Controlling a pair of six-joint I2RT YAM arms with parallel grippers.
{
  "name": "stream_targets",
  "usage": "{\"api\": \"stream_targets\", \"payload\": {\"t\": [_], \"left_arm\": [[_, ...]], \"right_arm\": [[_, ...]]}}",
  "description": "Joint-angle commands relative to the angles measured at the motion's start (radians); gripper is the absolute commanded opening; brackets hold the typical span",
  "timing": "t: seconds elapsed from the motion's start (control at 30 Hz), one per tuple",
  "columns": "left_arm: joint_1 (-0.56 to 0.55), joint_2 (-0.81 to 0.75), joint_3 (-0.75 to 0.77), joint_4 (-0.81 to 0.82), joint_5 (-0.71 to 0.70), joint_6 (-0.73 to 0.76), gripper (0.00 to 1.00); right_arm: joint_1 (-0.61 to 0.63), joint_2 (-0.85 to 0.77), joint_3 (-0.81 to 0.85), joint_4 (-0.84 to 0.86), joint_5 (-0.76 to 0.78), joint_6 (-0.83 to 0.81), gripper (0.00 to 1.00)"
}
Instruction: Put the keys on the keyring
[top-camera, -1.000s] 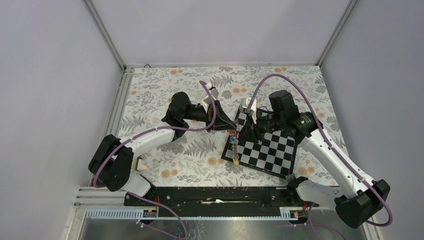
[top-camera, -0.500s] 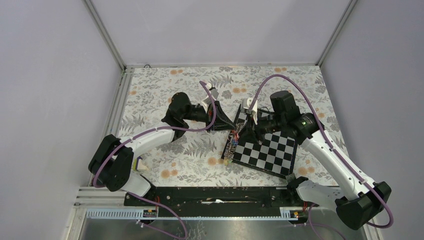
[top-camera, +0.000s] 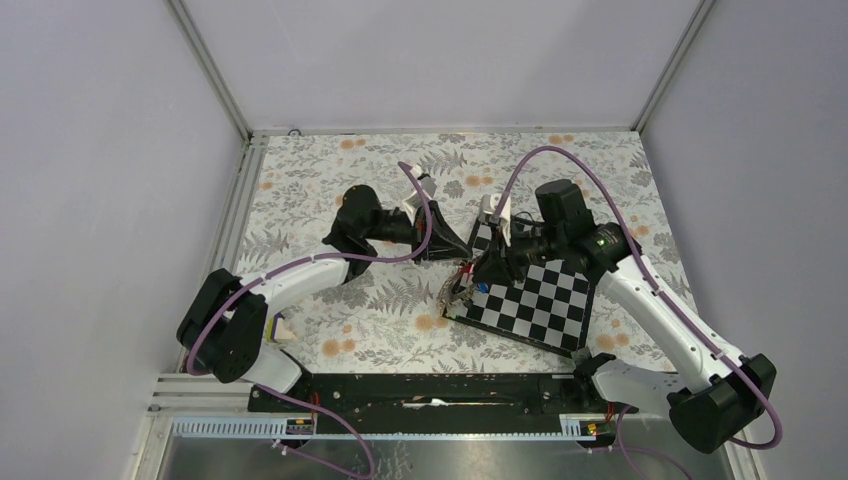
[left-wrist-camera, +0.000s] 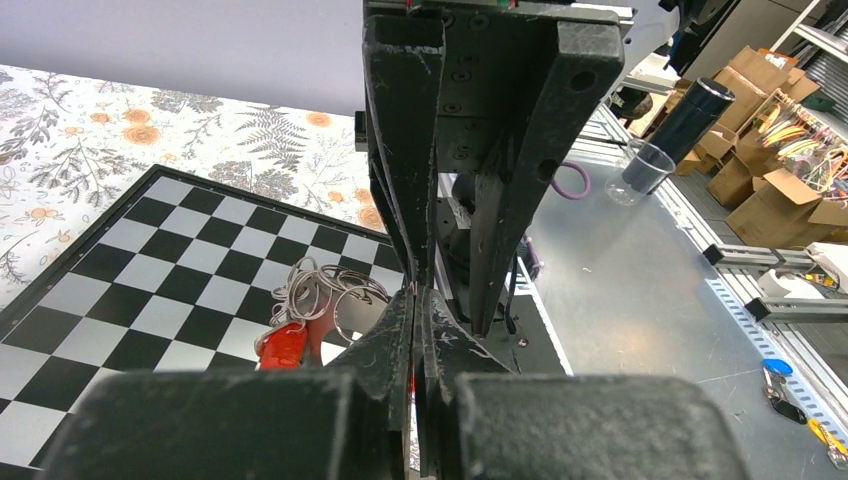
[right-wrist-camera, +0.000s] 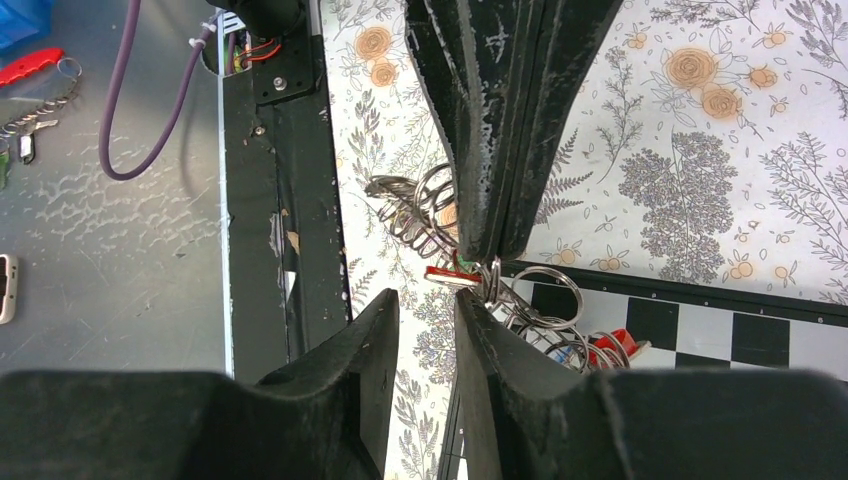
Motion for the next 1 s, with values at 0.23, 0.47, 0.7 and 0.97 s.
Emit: {"api": "stream_targets", "payload": {"t": [0.23,0.47,0.7,0.97], "left_arm": [[0.004,-0.02,0.01,0.076,-0.04,0.002,0.0],[0.004,-0.023,0.012,0.053,-0.053,0.017,0.0],[0.005,-0.021,0.017,0.028,-0.059,0.037,0.0],[0.005,-0.02,0.022,0.026,-0.061,0.032,0.0]], "right_arm": [[-0.006,0.002,-0.009,0.074,-0.005,0.053,0.41],[-0.006,-0.006,-0.022,0.098,0.082,0.082,0.44],[-0.007,-0.023,-0.031,0.098,0.117,0.083,0.46],[-0.006,-0.028,-0.045,0.1,0.108,0.072,0.28]]}}
